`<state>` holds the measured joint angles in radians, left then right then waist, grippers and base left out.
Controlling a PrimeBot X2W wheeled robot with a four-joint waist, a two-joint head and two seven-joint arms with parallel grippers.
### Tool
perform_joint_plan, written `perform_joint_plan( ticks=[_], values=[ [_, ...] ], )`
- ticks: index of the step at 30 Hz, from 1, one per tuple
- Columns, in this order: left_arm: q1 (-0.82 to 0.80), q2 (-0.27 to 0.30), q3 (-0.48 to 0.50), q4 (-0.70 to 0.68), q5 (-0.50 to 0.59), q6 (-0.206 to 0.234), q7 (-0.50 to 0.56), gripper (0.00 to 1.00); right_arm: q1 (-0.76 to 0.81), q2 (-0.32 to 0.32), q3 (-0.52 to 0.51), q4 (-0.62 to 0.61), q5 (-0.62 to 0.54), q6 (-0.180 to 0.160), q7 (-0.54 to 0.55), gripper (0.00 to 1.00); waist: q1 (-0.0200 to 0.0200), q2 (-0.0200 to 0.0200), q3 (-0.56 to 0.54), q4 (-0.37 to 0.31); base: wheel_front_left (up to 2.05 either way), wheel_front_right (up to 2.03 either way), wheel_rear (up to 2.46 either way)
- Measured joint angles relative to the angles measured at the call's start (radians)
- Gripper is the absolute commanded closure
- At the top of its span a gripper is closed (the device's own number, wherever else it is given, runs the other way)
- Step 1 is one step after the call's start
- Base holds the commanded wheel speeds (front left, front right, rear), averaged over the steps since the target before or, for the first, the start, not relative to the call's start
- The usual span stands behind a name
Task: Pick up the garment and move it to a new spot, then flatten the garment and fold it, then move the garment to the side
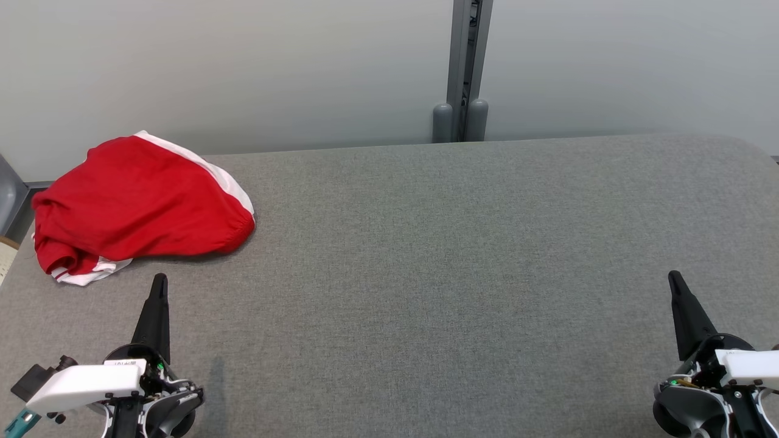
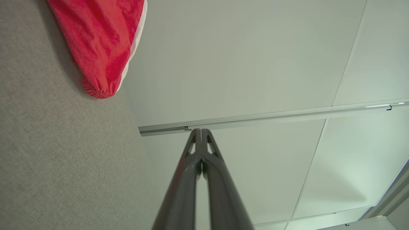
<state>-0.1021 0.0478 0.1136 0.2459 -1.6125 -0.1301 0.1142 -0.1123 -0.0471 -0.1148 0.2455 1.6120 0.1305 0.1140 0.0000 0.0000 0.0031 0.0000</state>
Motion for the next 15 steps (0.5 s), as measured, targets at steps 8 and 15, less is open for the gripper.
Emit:
perform_joint_plan(
  ticks=[8,15],
  values=[
    [0.000,0.000,0.000,0.000,0.000,0.000,0.000,1.00,0.000,0.000,0.000,0.000,0.000,0.000,0.000,1.00,-0.0001,0.0000,0.000,0.000,0.00,0.00,0.00],
    [0.032,-0.011,-0.004,0.029,0.000,0.000,0.000,0.00,0.021,0.014,0.002,0.029,0.000,-0.001,0.000,0.00,0.0000,0.0000,0.000,0.000,0.00,0.00,0.00]
  ],
)
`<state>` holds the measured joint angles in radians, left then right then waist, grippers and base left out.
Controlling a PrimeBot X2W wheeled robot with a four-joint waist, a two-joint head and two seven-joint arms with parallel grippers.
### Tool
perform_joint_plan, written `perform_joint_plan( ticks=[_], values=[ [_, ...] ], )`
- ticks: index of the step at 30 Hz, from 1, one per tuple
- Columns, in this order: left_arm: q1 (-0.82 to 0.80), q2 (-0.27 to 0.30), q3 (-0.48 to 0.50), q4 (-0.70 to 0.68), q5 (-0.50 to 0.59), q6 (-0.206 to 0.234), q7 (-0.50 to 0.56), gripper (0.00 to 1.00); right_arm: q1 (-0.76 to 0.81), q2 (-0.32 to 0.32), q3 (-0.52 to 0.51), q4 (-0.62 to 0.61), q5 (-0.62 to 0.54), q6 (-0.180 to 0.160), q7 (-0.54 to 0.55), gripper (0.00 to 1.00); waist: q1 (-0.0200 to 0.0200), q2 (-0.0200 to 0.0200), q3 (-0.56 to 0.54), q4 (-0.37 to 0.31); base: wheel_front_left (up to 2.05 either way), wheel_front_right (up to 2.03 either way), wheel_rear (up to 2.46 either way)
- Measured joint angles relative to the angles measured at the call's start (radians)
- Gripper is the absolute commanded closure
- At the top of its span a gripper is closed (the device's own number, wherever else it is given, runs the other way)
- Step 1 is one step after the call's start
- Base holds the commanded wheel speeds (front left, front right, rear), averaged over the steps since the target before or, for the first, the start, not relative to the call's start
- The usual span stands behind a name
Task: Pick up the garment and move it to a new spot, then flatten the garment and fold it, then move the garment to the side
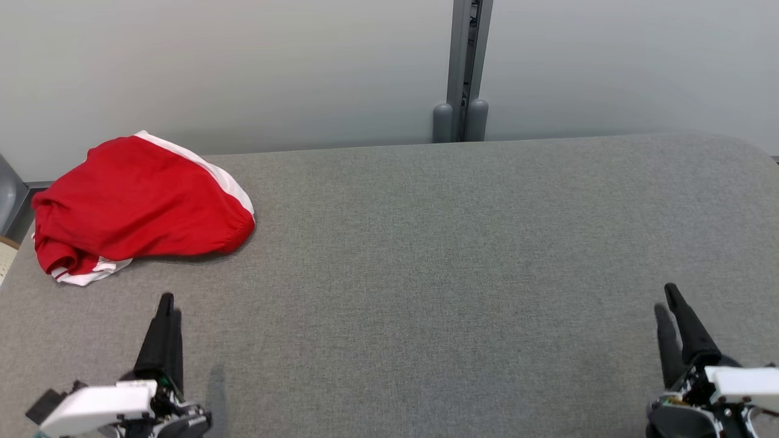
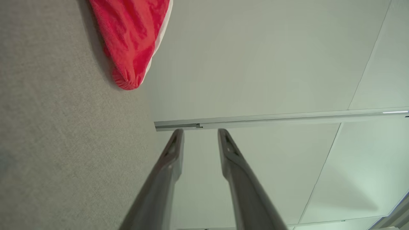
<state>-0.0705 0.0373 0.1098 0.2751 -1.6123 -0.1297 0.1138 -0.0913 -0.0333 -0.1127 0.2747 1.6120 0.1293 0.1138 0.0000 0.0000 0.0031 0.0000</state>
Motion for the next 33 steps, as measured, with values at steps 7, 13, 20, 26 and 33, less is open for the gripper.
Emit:
perform_joint_plan(
  ticks=[7,13,20,26,33],
  values=[
    [0.029,-0.009,-0.025,0.003,0.008,0.000,-0.028,0.00,0.023,0.007,0.024,0.014,-0.006,0.000,-0.026,0.00,0.0000,0.0000,0.000,0.000,0.00,0.00,0.00],
    [0.032,-0.008,-0.044,-0.021,0.033,0.000,-0.058,0.00,0.023,0.007,0.039,0.005,-0.036,0.000,-0.053,0.00,0.0000,0.0000,0.000,0.000,0.00,0.00,0.00],
    [0.037,-0.007,-0.055,-0.052,0.124,0.008,-0.089,0.00,0.024,0.005,0.048,-0.015,-0.106,0.000,-0.085,0.00,0.0000,0.0000,0.000,0.000,0.00,0.00,0.00],
    [0.037,-0.005,-0.074,-0.097,0.235,0.027,-0.115,0.00,0.024,0.003,0.053,-0.054,-0.201,0.000,-0.111,0.00,0.0000,0.0000,0.001,0.001,0.00,0.00,0.00],
    [0.037,-0.003,-0.107,-0.146,0.363,0.053,-0.141,0.00,0.026,0.002,0.067,-0.105,-0.338,0.000,-0.138,0.00,0.0000,0.0000,0.001,0.002,0.00,0.00,0.00]
  ],
)
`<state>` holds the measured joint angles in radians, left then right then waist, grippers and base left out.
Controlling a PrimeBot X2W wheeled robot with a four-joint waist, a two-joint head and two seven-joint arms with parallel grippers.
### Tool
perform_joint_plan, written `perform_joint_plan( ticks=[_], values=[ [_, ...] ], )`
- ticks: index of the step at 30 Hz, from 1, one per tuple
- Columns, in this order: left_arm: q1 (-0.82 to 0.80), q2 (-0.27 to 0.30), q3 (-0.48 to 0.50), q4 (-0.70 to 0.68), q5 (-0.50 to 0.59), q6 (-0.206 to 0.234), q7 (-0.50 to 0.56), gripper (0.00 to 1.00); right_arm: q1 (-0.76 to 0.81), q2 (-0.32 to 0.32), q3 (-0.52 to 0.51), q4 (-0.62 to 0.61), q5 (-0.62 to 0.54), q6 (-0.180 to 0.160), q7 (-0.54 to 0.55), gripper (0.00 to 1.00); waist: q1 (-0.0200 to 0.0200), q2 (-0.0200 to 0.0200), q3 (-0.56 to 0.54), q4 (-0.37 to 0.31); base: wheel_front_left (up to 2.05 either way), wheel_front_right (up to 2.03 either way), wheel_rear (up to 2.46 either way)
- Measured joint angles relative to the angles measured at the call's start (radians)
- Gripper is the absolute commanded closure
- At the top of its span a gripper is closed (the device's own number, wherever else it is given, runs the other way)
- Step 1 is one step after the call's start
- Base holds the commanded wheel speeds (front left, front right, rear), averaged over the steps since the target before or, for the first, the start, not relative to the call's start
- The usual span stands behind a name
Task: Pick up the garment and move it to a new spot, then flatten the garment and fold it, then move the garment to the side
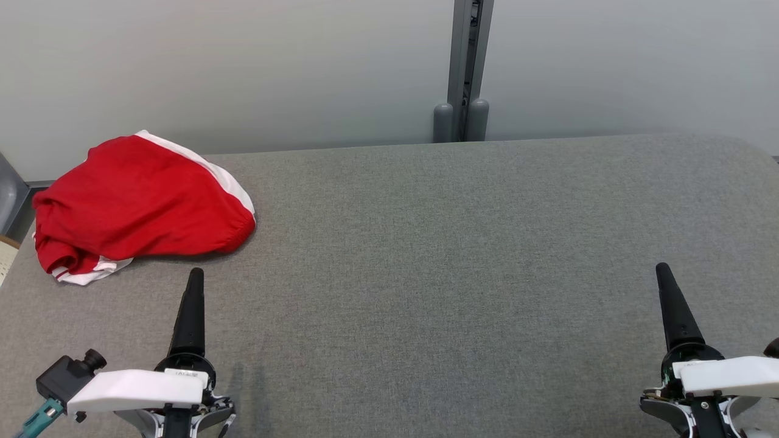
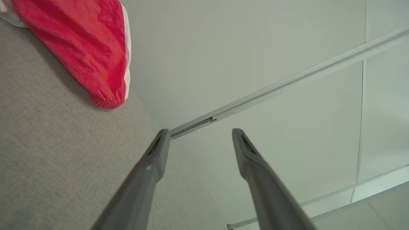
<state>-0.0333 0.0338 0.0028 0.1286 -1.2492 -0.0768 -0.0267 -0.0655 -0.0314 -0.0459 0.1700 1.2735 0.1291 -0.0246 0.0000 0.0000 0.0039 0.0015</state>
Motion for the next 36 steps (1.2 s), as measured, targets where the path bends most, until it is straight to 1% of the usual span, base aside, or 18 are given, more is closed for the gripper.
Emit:
perform_joint_plan(
  ticks=[6,16,17,24,36],
  values=[
    [0.000,0.002,-0.021,-0.026,0.110,0.009,-0.021,0.00,0.008,-0.002,0.021,-0.032,-0.133,0.000,-0.021,0.00,0.0000,0.0000,0.000,0.001,0.00,0.00,0.00],
    [0.009,0.005,-0.056,-0.042,0.346,0.020,-0.054,0.00,0.015,-0.004,0.056,-0.071,-0.341,0.000,-0.055,0.00,0.0000,0.0000,-0.001,0.003,0.00,0.00,0.00],
    [0.009,0.005,-0.056,-0.042,0.346,0.020,-0.054,0.00,0.015,-0.004,0.056,-0.071,-0.341,0.000,-0.055,0.00,0.0000,0.0000,-0.001,0.003,0.00,0.00,0.00],
    [0.024,0.006,-0.070,-0.050,0.450,0.031,-0.076,0.00,0.021,-0.005,0.087,-0.080,-0.473,0.000,-0.076,0.00,0.0000,0.0000,-0.002,0.004,0.00,0.00,0.00],
    [0.048,0.008,-0.076,-0.039,0.571,0.045,-0.109,0.00,0.027,-0.007,0.119,-0.057,-0.641,0.000,-0.109,0.00,0.0000,0.0000,-0.005,0.005,0.00,0.00,0.00]
  ],
)
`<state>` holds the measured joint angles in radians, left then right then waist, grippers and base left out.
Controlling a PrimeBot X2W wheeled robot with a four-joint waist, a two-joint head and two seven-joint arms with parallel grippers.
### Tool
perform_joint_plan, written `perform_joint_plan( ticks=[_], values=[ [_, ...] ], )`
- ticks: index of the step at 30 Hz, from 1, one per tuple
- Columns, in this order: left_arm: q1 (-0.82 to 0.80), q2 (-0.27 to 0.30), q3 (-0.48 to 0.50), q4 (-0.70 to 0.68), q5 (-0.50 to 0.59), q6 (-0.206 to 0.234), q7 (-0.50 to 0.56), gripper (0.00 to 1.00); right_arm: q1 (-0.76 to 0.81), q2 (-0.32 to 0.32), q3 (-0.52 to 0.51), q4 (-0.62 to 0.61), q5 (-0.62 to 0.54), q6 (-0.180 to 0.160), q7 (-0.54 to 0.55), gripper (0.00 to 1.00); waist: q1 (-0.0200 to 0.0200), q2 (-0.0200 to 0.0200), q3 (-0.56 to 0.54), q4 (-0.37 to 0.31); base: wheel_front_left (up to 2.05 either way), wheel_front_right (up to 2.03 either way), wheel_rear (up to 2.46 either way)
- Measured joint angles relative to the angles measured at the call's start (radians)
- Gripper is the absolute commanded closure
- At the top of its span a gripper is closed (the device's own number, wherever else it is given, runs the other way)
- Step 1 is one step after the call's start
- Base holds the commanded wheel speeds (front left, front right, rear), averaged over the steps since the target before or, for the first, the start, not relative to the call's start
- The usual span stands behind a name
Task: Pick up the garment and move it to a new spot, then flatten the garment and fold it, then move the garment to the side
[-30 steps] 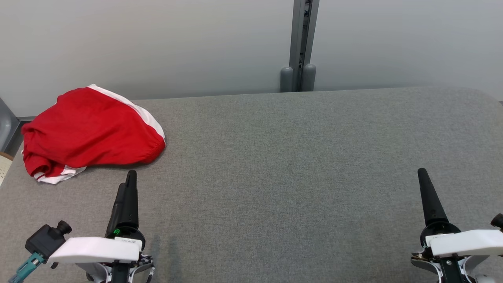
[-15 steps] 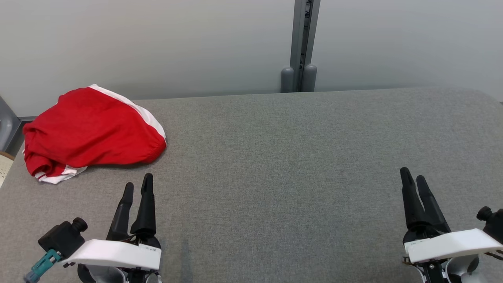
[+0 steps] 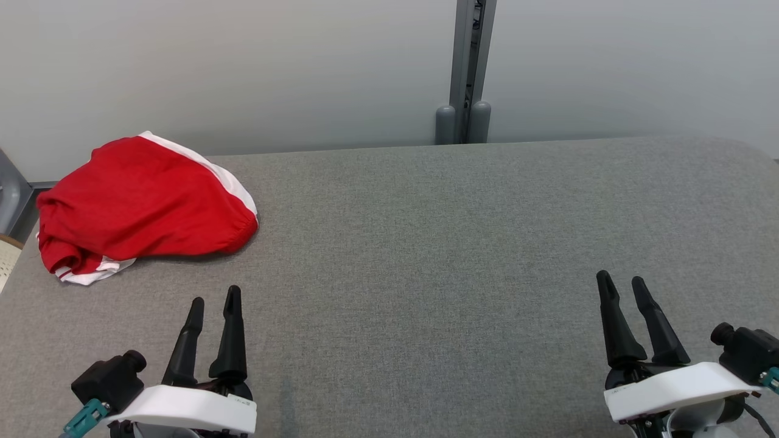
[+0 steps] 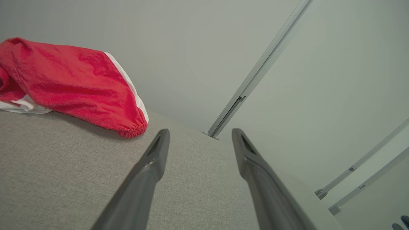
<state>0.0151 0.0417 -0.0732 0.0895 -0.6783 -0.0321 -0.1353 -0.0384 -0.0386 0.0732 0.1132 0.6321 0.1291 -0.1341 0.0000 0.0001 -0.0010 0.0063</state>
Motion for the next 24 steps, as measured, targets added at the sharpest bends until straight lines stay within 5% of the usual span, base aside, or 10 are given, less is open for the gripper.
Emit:
perform_joint_plan(
  ticks=[24],
  values=[
    [0.019,0.003,-0.028,0.048,0.216,0.026,-0.060,0.00,0.005,-0.003,0.003,-0.005,-0.269,0.000,-0.061,0.00,0.0000,0.0000,-0.010,0.002,0.00,0.00,0.00]
  ],
)
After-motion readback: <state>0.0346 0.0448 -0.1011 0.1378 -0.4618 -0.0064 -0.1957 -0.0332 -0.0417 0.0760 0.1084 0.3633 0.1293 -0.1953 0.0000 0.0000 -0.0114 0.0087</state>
